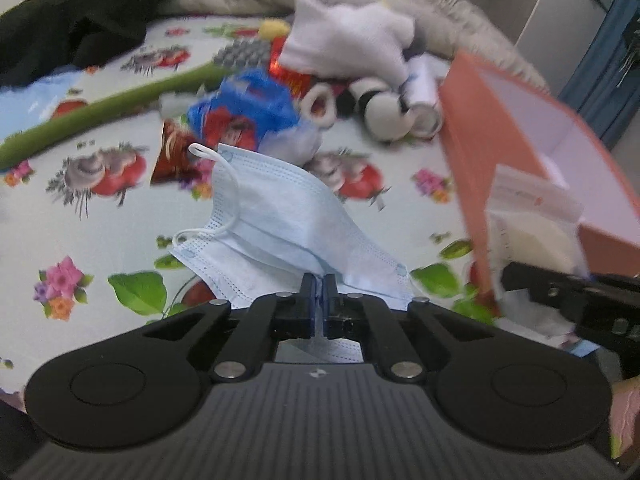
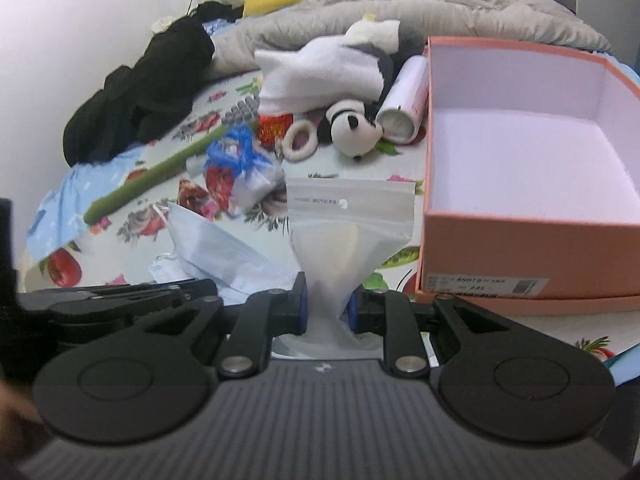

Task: Organize soft objects
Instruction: 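Carry the mask into the pink box and open the left gripper while the right releases the zip bag there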

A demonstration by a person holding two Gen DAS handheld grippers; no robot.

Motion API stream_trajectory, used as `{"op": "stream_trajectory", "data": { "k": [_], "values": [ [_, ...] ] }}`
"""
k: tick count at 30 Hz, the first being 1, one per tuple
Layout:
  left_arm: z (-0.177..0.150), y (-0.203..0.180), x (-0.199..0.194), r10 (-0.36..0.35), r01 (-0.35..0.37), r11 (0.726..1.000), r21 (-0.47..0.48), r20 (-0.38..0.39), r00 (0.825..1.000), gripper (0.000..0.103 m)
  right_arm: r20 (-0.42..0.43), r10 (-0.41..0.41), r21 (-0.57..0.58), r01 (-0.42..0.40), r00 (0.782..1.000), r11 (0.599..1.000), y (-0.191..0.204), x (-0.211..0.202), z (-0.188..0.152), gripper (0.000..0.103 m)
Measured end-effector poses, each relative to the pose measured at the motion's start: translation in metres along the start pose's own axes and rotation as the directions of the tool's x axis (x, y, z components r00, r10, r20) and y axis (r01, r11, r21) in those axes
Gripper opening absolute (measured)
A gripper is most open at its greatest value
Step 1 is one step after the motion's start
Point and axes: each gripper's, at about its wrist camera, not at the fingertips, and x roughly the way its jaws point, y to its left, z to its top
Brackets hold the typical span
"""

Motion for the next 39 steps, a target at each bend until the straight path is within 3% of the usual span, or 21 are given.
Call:
{"op": "stream_trajectory", "data": {
  "k": [15,24,31,39],
  "values": [
    [0.038,-0.041,-0.09,-0.079,0.078,0.997,0.009,0.114,0.99,0.004,0.091,0.006,0.002,-0.006,0.996,1.0,-0.017,-0.06,0.028,0.022],
    [0.046,-0.089,-0.118,-0.214,0.21,0.977,0.042,0.127,0.969,0.004,0.138,-0.053,0.061,0.045,0.989,0.997,-0.046,-0.101,0.029,0.022],
    [0.05,-0.13,-0.112,-0.276,0.266,0.958,0.11,0.092,0.957,0.004,0.15,-0.125,0.116,0.109,0.981,0.987,-0.074,-0.126,0.022,0.022],
    [0.074,-0.166,-0.074,-0.296,0.291,0.948,0.132,0.022,0.955,0.004,0.126,-0.172,0.178,0.149,0.977,0.973,-0.112,-0.118,0.031,0.022]
  ]
}}
